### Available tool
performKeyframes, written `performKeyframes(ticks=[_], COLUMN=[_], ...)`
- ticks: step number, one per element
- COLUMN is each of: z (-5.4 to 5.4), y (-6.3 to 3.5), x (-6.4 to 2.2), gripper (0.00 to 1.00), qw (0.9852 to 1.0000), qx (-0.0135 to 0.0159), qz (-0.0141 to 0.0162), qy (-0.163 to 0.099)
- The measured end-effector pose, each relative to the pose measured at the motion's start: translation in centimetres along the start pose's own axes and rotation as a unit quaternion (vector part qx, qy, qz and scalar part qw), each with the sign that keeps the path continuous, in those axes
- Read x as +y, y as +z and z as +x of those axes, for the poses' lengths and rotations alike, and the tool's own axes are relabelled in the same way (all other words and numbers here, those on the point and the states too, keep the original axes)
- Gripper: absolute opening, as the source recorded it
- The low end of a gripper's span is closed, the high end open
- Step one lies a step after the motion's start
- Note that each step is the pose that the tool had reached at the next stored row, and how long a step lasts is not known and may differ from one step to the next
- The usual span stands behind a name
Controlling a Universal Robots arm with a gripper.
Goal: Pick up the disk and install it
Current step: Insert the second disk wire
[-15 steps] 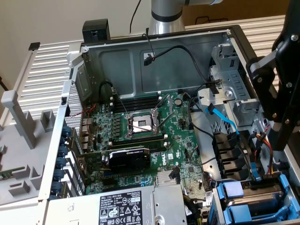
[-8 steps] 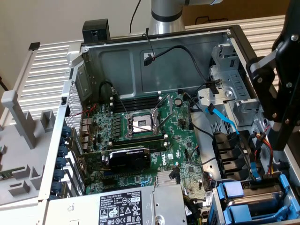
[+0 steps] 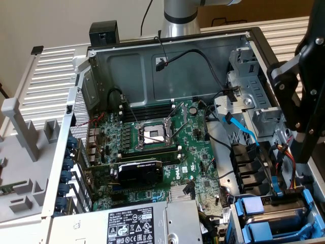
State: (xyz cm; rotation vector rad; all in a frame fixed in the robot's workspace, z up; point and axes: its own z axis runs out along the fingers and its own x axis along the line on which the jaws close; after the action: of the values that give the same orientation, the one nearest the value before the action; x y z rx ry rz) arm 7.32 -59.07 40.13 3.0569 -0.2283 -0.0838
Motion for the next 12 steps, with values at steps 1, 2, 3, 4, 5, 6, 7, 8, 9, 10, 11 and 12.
performKeyframes(ticks=[1,2,3,4,5,6,7,8,9,10,11,12], z=[0.0,0.0,0.0,0.1,0.2,0.2,0.2,0.3,0.3,0.4,0.5,0.5], y=[0.0,0.0,0.01,0.04,0.09,0.16,0.3,0.43,0.58,0.76,0.92,1.03], x=[0.0,0.0,-0.01,-0.02,-0.03,-0.04,-0.05,-0.07,-0.09,-0.11,-0.13,-0.15], gripper=[0.11,0.11,0.11,0.11,0.11,0.11,0.11,0.11,0.11,0.11,0.11,0.11], qw=[1.0,1.0,1.0,1.0,0.9999,0.9999,0.9998,0.9997,0.9996,0.9996,0.9995,0.9994], qx=[0.0,0.0001,0.0004,0.0007,0.0009,0.0012,0.0014,0.0017,0.002,0.0022,0.0024,0.0026], qz=[0.0,-0.0001,-0.0003,-0.0004,-0.0005,-0.0007,-0.0008,-0.001,-0.0012,-0.0013,-0.0014,-0.0016], qy=[0.0,-0.002,-0.005,-0.009,-0.013,-0.016,-0.02,-0.024,-0.027,-0.03,-0.032,-0.035])
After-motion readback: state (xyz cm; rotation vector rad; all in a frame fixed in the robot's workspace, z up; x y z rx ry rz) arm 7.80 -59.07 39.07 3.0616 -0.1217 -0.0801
